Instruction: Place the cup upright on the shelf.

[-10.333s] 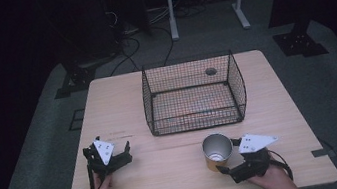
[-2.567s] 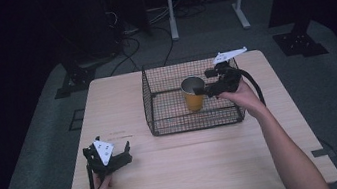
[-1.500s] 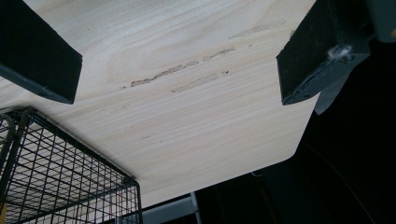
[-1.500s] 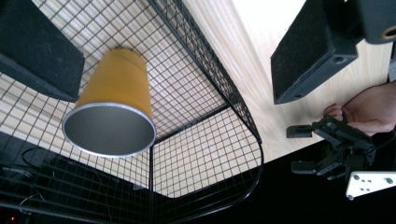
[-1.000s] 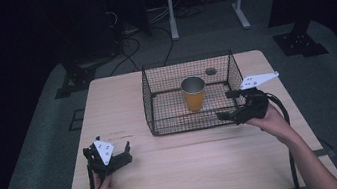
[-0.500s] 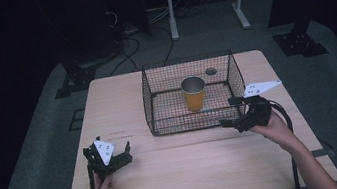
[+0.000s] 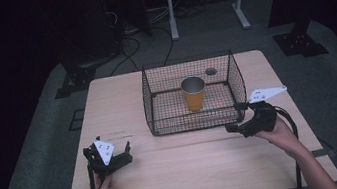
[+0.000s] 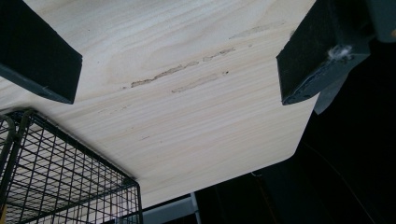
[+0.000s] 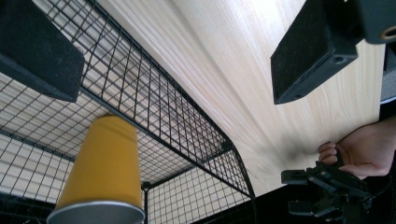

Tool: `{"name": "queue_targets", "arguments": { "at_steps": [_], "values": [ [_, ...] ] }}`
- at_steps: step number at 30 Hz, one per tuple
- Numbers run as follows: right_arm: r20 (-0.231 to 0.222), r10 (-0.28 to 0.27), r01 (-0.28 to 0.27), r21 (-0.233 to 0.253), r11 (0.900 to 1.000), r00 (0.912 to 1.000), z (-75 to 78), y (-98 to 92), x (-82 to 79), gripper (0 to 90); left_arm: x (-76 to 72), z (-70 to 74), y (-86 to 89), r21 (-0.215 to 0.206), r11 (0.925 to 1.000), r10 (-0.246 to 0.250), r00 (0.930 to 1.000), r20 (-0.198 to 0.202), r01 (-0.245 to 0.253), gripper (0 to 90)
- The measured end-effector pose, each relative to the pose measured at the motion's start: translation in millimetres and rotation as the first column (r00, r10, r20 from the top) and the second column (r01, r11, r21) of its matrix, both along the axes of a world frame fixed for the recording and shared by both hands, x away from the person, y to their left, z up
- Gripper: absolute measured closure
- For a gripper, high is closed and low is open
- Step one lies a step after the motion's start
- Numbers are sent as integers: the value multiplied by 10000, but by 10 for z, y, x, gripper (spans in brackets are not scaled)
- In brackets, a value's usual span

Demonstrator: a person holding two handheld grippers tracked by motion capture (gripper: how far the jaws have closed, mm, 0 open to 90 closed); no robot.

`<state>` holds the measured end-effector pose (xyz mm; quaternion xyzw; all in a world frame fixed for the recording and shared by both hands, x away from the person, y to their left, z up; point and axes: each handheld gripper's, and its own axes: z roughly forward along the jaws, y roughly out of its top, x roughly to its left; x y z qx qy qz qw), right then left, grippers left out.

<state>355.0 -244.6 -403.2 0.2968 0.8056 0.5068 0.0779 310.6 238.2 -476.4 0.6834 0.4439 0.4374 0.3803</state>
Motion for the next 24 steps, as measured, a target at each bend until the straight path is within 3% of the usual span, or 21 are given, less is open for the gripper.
{"name": "queue_targets", "arguments": {
  "at_steps": [24],
  "values": [
    [-150,-393,395,137,9991,9991,-163,-191,-160,23,1,-1,-3,13,10000,20,10000,2,-20,0]
  ]
}}
